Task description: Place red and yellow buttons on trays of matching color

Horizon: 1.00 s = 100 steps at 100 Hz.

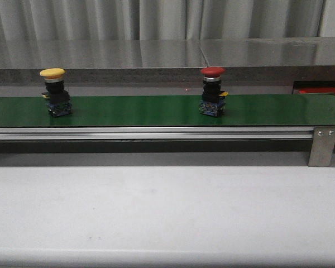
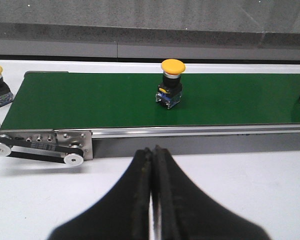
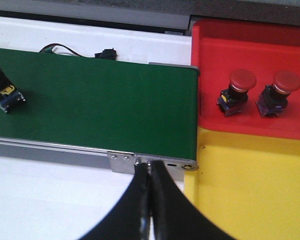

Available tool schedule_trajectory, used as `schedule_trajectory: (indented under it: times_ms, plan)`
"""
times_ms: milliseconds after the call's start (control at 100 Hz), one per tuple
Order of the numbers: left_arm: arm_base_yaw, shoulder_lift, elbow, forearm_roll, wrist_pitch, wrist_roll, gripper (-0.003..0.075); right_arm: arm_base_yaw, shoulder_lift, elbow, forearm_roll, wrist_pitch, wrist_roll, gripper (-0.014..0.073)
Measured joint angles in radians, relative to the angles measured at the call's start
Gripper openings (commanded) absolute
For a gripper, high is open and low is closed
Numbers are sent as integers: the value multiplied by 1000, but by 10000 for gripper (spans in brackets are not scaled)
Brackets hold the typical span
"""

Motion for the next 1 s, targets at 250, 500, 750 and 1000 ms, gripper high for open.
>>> schedule_trajectory:
  times_ms: [250, 500, 750, 1000]
  plan:
    - [0, 0, 0, 0, 0, 0, -19, 0, 0, 0, 10, 5, 0, 297]
    - [0, 0, 0, 0, 0, 0, -19, 0, 0, 0, 28, 10, -2, 647]
    - [0, 0, 0, -2, 0, 0, -19, 29, 119, -100, 30, 134, -33, 647]
    - [0, 0, 0, -2, 0, 0, -19, 139, 359, -267, 30, 155, -57, 647]
